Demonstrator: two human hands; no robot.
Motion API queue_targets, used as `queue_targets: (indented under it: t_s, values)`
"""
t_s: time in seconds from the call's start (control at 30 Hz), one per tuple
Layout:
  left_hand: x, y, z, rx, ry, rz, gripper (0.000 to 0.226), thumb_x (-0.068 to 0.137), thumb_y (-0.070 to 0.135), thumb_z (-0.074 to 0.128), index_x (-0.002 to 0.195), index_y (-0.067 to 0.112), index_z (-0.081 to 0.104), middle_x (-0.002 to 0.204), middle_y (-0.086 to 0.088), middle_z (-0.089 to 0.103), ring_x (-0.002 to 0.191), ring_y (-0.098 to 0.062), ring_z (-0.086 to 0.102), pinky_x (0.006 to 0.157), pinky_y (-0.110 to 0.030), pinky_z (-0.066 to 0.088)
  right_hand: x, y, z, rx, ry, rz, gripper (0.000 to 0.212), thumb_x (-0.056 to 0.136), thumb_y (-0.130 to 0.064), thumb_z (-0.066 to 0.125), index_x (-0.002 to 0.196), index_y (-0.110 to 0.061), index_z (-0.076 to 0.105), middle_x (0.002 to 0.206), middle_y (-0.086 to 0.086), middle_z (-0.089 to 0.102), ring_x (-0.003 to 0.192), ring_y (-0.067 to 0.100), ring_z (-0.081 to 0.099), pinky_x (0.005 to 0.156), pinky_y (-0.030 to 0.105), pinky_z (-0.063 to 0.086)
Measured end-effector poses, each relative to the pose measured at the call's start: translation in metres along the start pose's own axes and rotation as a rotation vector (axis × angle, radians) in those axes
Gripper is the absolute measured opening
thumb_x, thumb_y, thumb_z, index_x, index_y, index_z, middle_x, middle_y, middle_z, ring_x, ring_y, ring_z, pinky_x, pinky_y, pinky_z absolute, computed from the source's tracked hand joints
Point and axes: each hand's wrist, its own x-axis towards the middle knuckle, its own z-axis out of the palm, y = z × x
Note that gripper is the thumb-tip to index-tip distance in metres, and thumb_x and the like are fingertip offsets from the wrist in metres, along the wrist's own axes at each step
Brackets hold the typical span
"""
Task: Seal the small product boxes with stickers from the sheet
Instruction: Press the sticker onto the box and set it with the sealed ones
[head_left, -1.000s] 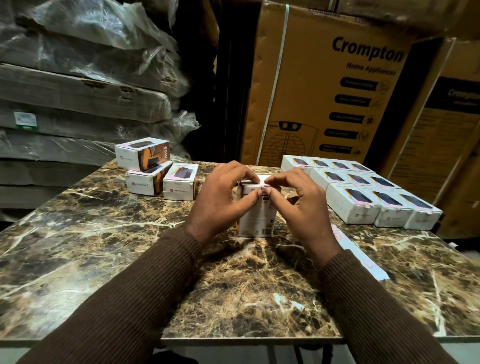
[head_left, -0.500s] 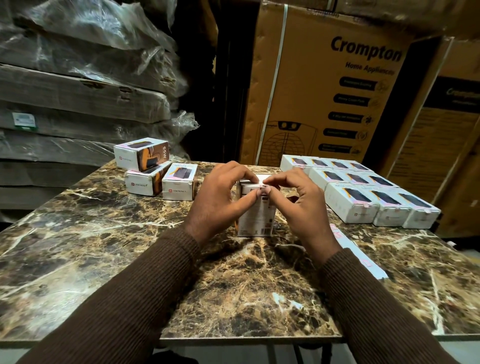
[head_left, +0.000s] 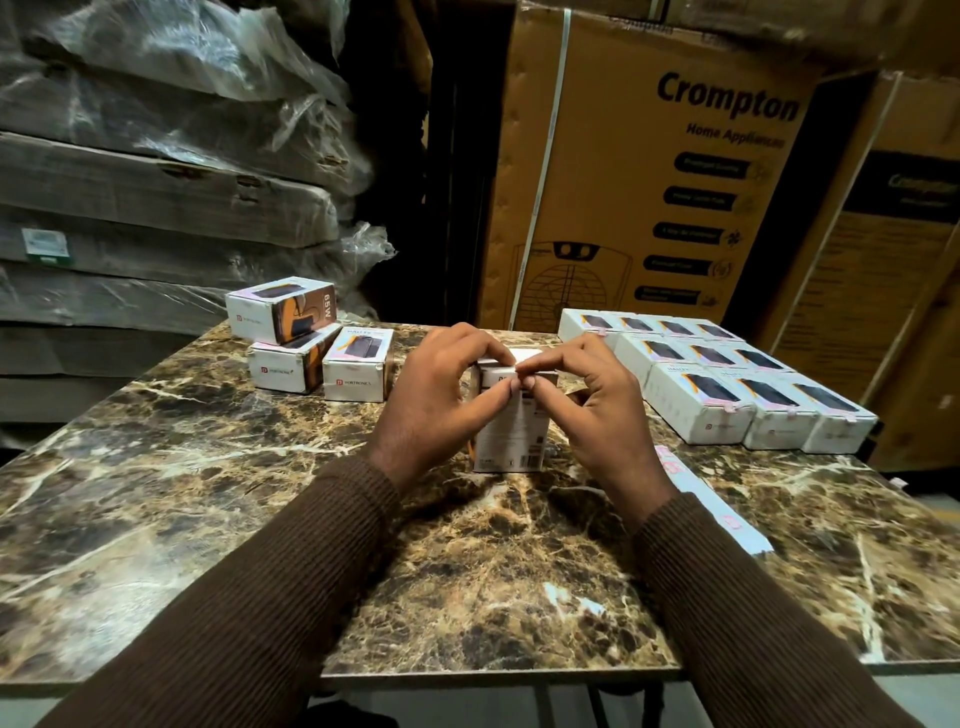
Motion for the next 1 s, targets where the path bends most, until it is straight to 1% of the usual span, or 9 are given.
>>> queue_targets:
  t_s: [0.13,0.27,0.37,0.47,0.57,0.7,0.8,0.87,1.0]
  values:
    - [0.000,0.000,-0.001,-0.001,-0.004,0.007,0.015,0.095,0.031,0.075,0.106,0.022,0.071,0.107,0.010,0.066,0.106,-0.014,0.059,0.088,-0.042,0.051,0.000,0.001,0.001,-0.019,0.007,-0.006,0.011,0.095,-0.015,0.075,0.102,-0.023,0.078,0.102,-0.003,0.063,0.101,0.014,0.064,0.062,0.017,0.047]
    - [-0.003,0.003,-0.003,0.008,0.017,0.013,0.018,0.094,0.028,0.076,0.109,0.021,0.072,0.115,0.007,0.064,0.114,-0.015,0.058,0.094,-0.041,0.051,-0.001,0.002,-0.002,0.012,0.001,-0.019,0.016,0.095,-0.014,0.075,0.107,-0.024,0.078,0.108,-0.006,0.064,0.107,0.015,0.064,0.065,0.028,0.055]
    - [-0.004,0.007,-0.006,0.007,0.046,-0.010,0.027,0.091,0.026,0.079,0.116,0.018,0.069,0.120,0.004,0.058,0.115,-0.012,0.057,0.094,-0.026,0.051,-0.003,-0.001,-0.005,0.046,0.000,-0.020,0.022,0.093,-0.009,0.076,0.111,-0.023,0.076,0.115,-0.006,0.064,0.112,0.014,0.063,0.065,0.022,0.053]
    - [-0.009,0.009,-0.010,0.001,0.047,-0.112,0.031,0.089,0.028,0.079,0.109,0.019,0.058,0.113,0.004,0.056,0.102,-0.010,0.056,0.082,-0.016,0.050,-0.003,-0.003,-0.008,0.047,0.023,-0.006,0.022,0.090,-0.005,0.076,0.105,-0.020,0.070,0.116,-0.005,0.062,0.112,0.012,0.062,0.067,0.013,0.049]
    - [-0.018,0.004,-0.010,-0.011,-0.024,-0.237,0.027,0.092,0.032,0.076,0.091,0.019,0.053,0.098,0.005,0.057,0.086,-0.010,0.057,0.068,-0.020,0.049,-0.006,0.006,-0.012,-0.028,-0.005,0.060,0.019,0.091,-0.016,0.079,0.091,-0.018,0.060,0.104,-0.004,0.059,0.100,0.009,0.058,0.072,0.016,0.044]
    - [-0.030,0.001,-0.005,0.054,-0.148,-0.292,0.031,0.094,0.047,0.065,0.075,0.024,0.053,0.090,0.009,0.056,0.080,-0.004,0.053,0.069,-0.024,0.048,-0.013,0.012,-0.014,-0.089,-0.151,0.204,0.030,0.089,-0.028,0.080,0.077,-0.019,0.054,0.100,-0.009,0.061,0.099,0.002,0.055,0.083,0.026,0.046]
    - [-0.033,0.001,-0.003,0.035,-0.144,-0.314,0.023,0.096,0.044,0.066,0.082,0.028,0.058,0.099,0.007,0.062,0.091,-0.006,0.061,0.080,-0.029,0.059,-0.016,0.011,-0.013,-0.053,-0.198,0.228,0.025,0.089,-0.030,0.080,0.080,-0.020,0.059,0.104,-0.013,0.062,0.103,-0.005,0.056,0.085,0.028,0.051]
    - [-0.033,0.002,-0.004,-0.037,-0.134,-0.321,0.015,0.098,0.035,0.069,0.088,0.028,0.060,0.106,0.007,0.066,0.099,-0.006,0.065,0.085,-0.033,0.064,-0.016,0.009,-0.012,0.012,-0.192,0.248,0.017,0.090,-0.032,0.080,0.088,-0.025,0.064,0.112,-0.013,0.063,0.108,0.000,0.061,0.090,0.033,0.056]
    - [-0.032,0.005,-0.007,-0.249,-0.106,-0.354,0.009,0.098,0.028,0.073,0.105,0.027,0.067,0.110,0.012,0.071,0.101,-0.005,0.070,0.084,-0.039,0.065,-0.014,0.009,-0.012,0.181,-0.119,0.323,0.011,0.095,-0.034,0.075,0.104,-0.030,0.071,0.115,-0.009,0.069,0.105,0.008,0.068,0.083,0.032,0.060]
